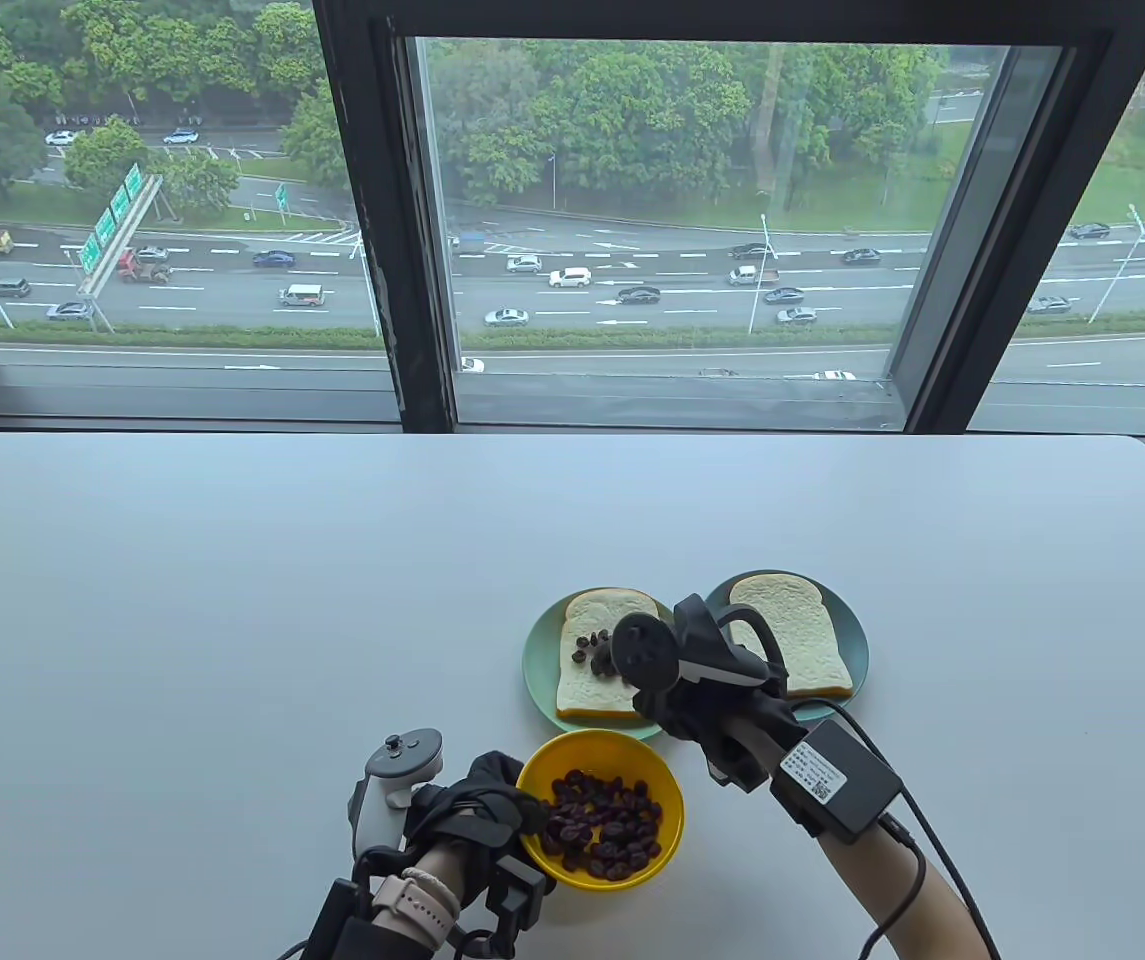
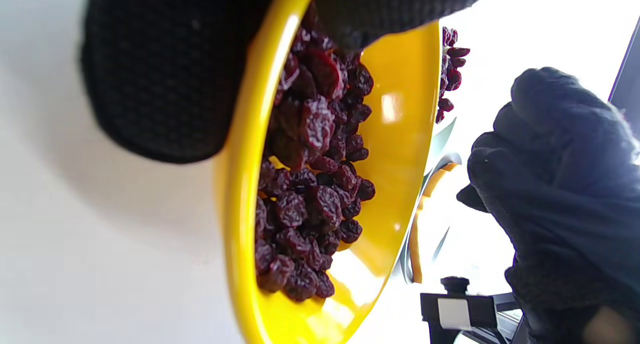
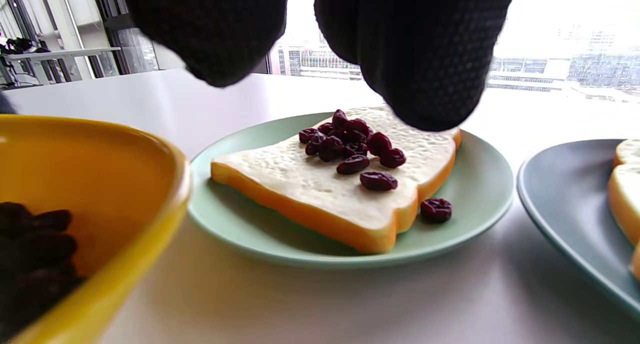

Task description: Sprinkle cranberries onto toast

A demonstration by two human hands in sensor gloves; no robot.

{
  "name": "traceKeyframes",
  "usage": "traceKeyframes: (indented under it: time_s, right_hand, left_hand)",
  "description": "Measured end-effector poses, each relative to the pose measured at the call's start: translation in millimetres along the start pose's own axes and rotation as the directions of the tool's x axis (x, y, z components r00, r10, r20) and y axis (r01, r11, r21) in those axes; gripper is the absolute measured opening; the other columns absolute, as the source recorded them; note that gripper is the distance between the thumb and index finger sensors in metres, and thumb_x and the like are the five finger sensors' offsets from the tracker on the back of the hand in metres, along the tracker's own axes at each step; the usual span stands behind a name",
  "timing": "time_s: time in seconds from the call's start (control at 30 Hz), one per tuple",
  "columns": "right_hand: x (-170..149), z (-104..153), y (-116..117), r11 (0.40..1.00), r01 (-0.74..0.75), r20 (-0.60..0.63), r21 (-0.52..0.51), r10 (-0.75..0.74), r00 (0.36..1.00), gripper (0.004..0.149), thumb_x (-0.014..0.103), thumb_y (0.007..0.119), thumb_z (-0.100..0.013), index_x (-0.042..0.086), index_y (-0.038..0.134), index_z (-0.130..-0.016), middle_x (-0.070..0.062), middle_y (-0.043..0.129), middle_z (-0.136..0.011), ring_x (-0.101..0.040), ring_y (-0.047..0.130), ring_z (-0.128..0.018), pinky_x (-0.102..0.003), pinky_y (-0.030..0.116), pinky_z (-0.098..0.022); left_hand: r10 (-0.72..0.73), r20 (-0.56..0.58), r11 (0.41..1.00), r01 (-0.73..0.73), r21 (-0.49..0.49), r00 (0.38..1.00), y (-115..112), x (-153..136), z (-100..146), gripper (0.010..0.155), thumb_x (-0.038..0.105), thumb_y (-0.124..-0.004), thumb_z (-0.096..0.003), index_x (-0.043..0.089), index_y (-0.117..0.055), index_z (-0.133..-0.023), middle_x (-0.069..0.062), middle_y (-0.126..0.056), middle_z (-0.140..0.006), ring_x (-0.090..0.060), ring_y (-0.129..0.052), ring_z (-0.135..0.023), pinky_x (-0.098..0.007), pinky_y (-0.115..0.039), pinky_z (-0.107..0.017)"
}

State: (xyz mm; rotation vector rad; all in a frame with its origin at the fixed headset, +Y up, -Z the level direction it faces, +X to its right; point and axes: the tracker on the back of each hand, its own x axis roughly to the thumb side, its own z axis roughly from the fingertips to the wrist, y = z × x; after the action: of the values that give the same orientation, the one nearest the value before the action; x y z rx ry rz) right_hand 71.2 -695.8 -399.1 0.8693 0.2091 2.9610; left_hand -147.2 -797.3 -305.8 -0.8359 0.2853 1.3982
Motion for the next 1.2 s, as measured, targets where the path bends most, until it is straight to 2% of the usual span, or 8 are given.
traceKeyframes:
  time_s: [0.17,0.3,0.43,0.67,0.8,0.83,0.97,1.2]
  right_hand:
    - [38.2,30.4,-4.3,0.991,0.082,0.165,0.109,-0.099,0.981,0.068,0.04,0.079,-0.035,0.037,0.047,-0.094,-0.011,0.055,-0.097,-0.03,0.079,-0.082,-0.03,0.088,-0.052]
    - [58.3,39.9,8.6,0.971,-0.018,0.215,0.239,-0.035,0.976,0.078,0.046,0.079,-0.034,0.037,0.034,-0.097,-0.014,0.043,-0.101,-0.036,0.069,-0.088,-0.033,0.083,-0.056]
    - [68.7,42.1,23.2,0.954,-0.097,0.257,0.282,0.022,0.966,0.085,0.049,0.079,-0.032,0.038,0.024,-0.097,-0.014,0.03,-0.103,-0.042,0.056,-0.091,-0.034,0.075,-0.061]
    - [83.7,35.6,36.3,0.946,-0.257,0.276,0.196,0.198,0.941,0.081,0.044,0.081,-0.031,0.037,0.033,-0.095,-0.01,0.038,-0.101,-0.033,0.063,-0.087,-0.03,0.08,-0.055]
    - [86.6,31.2,36.2,0.96,-0.279,0.244,0.031,0.263,0.933,0.053,0.033,0.084,-0.032,0.039,0.06,-0.08,-0.006,0.063,-0.09,-0.024,0.083,-0.071,-0.021,0.093,-0.039]
    - [89.3,34.9,33.5,0.954,-0.296,0.25,0.053,0.275,0.928,0.049,0.032,0.083,-0.033,0.039,0.063,-0.077,-0.002,0.064,-0.089,-0.022,0.083,-0.069,-0.02,0.094,-0.038]
    - [87.2,40.5,29.1,0.965,-0.242,0.231,-0.098,0.258,0.938,0.038,0.029,0.087,-0.028,0.039,0.077,-0.064,0.005,0.078,-0.074,-0.018,0.092,-0.056,-0.015,0.097,-0.03]
    - [75.5,46.6,12.7,0.986,-0.141,0.233,-0.087,0.158,0.96,0.038,0.029,0.088,-0.027,0.039,0.079,-0.062,0.006,0.08,-0.072,-0.017,0.092,-0.054,-0.015,0.097,-0.028]
  left_hand:
    - [0.002,0.026,1.0,-0.003,0.018,1.0,-0.9,3.7,2.6,0.055,0.02,-0.075,-0.0434,0.024,-0.044,-0.088,-0.017,-0.063,-0.073,-0.034,-0.077,-0.049,-0.04,-0.097,-0.023]
    - [0.031,0.063,0.999,-0.033,0.024,0.998,-2.4,7.3,7.4,0.055,0.019,-0.076,-0.0431,0.024,-0.044,-0.088,-0.017,-0.064,-0.073,-0.034,-0.078,-0.049,-0.04,-0.098,-0.023]
    - [0.075,0.094,0.997,-0.077,0.019,0.993,-3.7,9.9,10.9,0.055,0.017,-0.077,-0.0422,0.024,-0.046,-0.087,-0.017,-0.063,-0.072,-0.035,-0.077,-0.049,-0.042,-0.097,-0.023]
    - [0.063,0.087,0.998,-0.065,0.023,0.994,-8.9,6.6,11.9,0.056,0.016,-0.077,-0.0413,0.023,-0.044,-0.086,-0.018,-0.061,-0.071,-0.035,-0.076,-0.047,-0.042,-0.098,-0.022]
    - [0.092,0.093,0.996,-0.091,-0.015,0.991,-12.2,5.0,10.3,0.056,0.016,-0.076,-0.0415,0.023,-0.044,-0.086,-0.018,-0.061,-0.071,-0.035,-0.076,-0.047,-0.041,-0.098,-0.022]
    - [0.091,0.088,0.996,-0.091,0.0,0.992,-11.3,5.7,10.0,0.056,0.016,-0.076,-0.0414,0.023,-0.044,-0.086,-0.018,-0.061,-0.071,-0.035,-0.076,-0.047,-0.042,-0.098,-0.021]
    - [0.081,0.081,0.996,-0.082,0.018,0.993,-5.6,4.4,6.0,0.055,0.016,-0.076,-0.0419,0.024,-0.044,-0.086,-0.017,-0.062,-0.072,-0.035,-0.076,-0.047,-0.041,-0.098,-0.022]
    - [0.056,0.045,0.998,-0.058,0.029,0.997,-4.3,2.4,4.3,0.055,0.017,-0.075,-0.0424,0.024,-0.044,-0.087,-0.016,-0.064,-0.072,-0.034,-0.078,-0.048,-0.039,-0.098,-0.022]
